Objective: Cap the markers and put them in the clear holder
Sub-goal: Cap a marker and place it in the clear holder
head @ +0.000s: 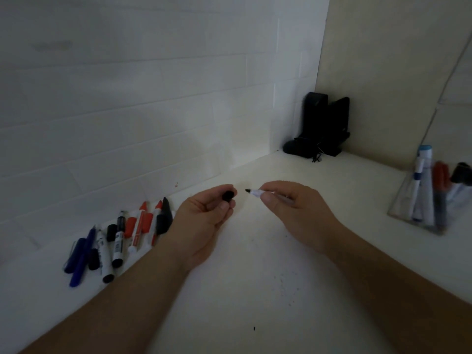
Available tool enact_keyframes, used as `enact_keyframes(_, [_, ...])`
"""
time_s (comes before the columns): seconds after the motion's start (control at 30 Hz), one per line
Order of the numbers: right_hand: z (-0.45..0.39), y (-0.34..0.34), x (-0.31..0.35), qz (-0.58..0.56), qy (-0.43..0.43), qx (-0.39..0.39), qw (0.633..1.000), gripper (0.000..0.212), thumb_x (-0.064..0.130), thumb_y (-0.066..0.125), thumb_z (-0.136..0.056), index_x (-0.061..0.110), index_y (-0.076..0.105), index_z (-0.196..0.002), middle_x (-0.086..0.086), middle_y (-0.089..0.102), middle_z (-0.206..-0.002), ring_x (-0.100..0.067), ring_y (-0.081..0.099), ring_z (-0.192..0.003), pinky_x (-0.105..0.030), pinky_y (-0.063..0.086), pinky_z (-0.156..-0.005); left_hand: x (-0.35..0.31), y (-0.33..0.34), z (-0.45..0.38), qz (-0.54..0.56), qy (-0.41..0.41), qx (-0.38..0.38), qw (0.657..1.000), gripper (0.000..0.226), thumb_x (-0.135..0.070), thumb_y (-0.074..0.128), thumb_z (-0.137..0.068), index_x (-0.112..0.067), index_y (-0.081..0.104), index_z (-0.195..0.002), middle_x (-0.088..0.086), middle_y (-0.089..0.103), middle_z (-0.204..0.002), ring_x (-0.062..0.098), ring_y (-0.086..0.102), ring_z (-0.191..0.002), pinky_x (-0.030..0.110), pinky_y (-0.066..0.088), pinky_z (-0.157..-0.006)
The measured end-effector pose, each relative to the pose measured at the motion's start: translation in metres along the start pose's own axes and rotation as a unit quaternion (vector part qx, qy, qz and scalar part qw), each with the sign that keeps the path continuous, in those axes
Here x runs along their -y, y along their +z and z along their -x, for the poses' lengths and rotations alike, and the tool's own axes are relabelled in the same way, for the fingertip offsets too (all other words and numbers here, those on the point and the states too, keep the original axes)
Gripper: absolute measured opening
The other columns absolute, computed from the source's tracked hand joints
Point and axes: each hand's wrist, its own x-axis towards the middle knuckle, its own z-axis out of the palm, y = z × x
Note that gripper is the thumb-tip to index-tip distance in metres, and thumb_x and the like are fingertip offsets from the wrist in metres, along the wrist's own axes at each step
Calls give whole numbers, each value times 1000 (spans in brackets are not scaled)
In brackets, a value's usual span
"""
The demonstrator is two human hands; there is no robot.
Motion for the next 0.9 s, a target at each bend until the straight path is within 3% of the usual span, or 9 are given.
enact_keyframes(0.13, [0, 1, 0, 81, -38, -10, 996, 21, 53, 60, -94, 38, 75, -98, 13, 71, -89, -5, 65, -88, -26, 52, -79, 1, 2, 0, -27, 11, -7, 1000, 36, 16, 49, -94, -8, 72, -105, 2, 78, -97, 10, 70, -90, 18, 56, -81])
enact_keyframes(0.33, [1, 4, -5, 99, -26, -22, 994, 36, 60, 63, -86, 37, 77, -110, 17, 69, -94, 2, 63, -90, -15, 45, -76, 1, 5, 3, -64, 21, -5, 998, 36, 17, 50, -94, -11, 72, -103, -2, 79, -91, 6, 71, -86, 16, 55, -83])
enact_keyframes(0.43, [0, 4, -8, 167, -27, -32, 985, 39, 66, 55, -86, 41, 75, -109, 15, 65, -88, -4, 61, -85, -29, 51, -76, 2, 5, 3, -124, 35, 1, 992, 39, 13, 55, -94, -19, 75, -101, -2, 78, -94, 8, 67, -87, 19, 53, -85])
enact_keyframes(0.53, [0, 4, -11, 209, -29, -34, 977, 44, 72, 45, -86, 47, 71, -110, 15, 62, -88, -8, 57, -85, -41, 53, -78, 2, 6, 6, -230, 55, -1, 972, 32, 1, 65, -92, -25, 77, -105, 4, 76, -93, 7, 60, -79, 17, 50, -74])
enact_keyframes(0.63, [1, 3, -10, 227, -46, -26, 972, 35, 66, 50, -89, 47, 70, -110, 13, 63, -93, -12, 56, -91, -44, 51, -82, 3, 12, 11, -291, 71, -14, 954, 22, -10, 71, -91, -27, 76, -104, -3, 75, -86, 1, 63, -72, 12, 50, -68])
enact_keyframes(0.7, [1, 2, -9, 233, -57, -19, 971, 31, 62, 52, -91, 46, 71, -110, 11, 64, -95, -14, 56, -92, -45, 51, -84, 3, 15, 13, -280, 72, -24, 957, 16, -9, 71, -90, -21, 74, -101, 3, 76, -81, 7, 67, -71, 16, 54, -70])
enact_keyframes(0.9, [-2, 4, -13, 236, -80, -9, 968, 33, 64, 45, -93, 46, 70, -106, 9, 62, -85, -11, 61, -79, -41, 53, -78, 2, 15, 13, -282, 56, -35, 957, 4, -8, 72, -90, -11, 72, -93, 5, 75, -72, 14, 71, -67, 24, 60, -68])
